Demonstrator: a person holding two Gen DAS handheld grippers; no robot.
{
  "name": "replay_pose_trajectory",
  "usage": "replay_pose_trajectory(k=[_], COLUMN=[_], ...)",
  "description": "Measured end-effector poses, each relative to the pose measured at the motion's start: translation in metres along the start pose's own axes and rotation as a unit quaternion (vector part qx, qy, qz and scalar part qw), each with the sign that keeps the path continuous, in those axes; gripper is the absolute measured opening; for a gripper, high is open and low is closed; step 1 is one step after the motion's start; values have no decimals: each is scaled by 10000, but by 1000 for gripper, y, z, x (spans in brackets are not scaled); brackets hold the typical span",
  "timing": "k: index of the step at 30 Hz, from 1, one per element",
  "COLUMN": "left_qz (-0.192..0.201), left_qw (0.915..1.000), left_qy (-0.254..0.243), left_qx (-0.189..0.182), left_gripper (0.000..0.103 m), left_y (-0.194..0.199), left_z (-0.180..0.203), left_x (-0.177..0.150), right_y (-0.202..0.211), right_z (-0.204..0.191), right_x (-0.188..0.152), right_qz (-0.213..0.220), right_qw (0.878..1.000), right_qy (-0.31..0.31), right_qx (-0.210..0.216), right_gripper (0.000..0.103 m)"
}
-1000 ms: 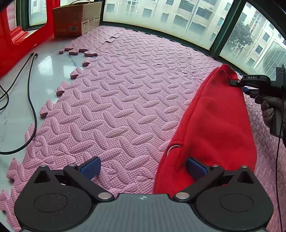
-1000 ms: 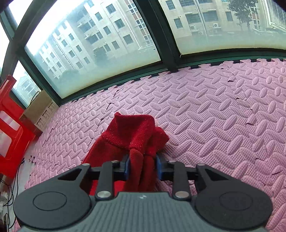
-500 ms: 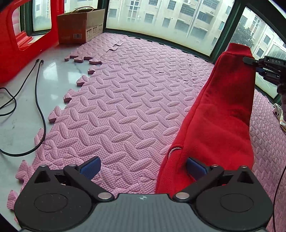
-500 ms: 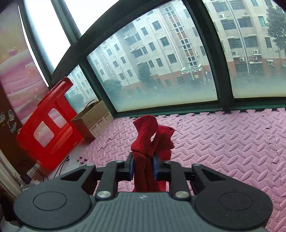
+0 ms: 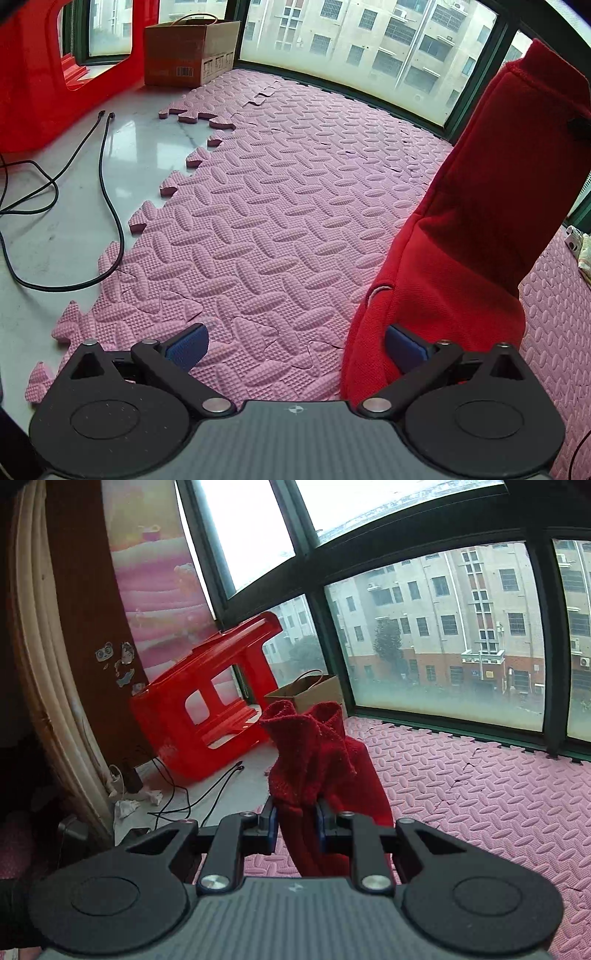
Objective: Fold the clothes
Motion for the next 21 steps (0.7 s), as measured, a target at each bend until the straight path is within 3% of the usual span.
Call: replay_pose_trajectory(k=[10, 17, 21], left_qz=[129, 230, 374], left_qw=[9998, 9991, 9980], left_qy=[171, 322, 459], left_qx=[40, 161, 216], left_gripper=[103, 103, 103], left_y=[13, 21, 31], left_z=[-15, -29, -37], left_x=[-1, 0, 6], right_y=[7, 12, 12], right_z=[-107, -153, -171], right_x=[-53, -97, -125], right_qz=[-287, -517, -779], right_qw=[9921, 9736, 9550], right_qy=[1023, 2057, 2718], right_qx=[670, 847, 893], right_gripper=[19, 19, 19])
Point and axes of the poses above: each gripper's, at about its wrist camera, not at the fingertips, and y roughly against the way its jaws point, z to its right, x to its top, the point moved 9 cm from there along -y, roughly the way its jaws point, and after that the axes turned 11 degrees about y, right-handed, at the moved point
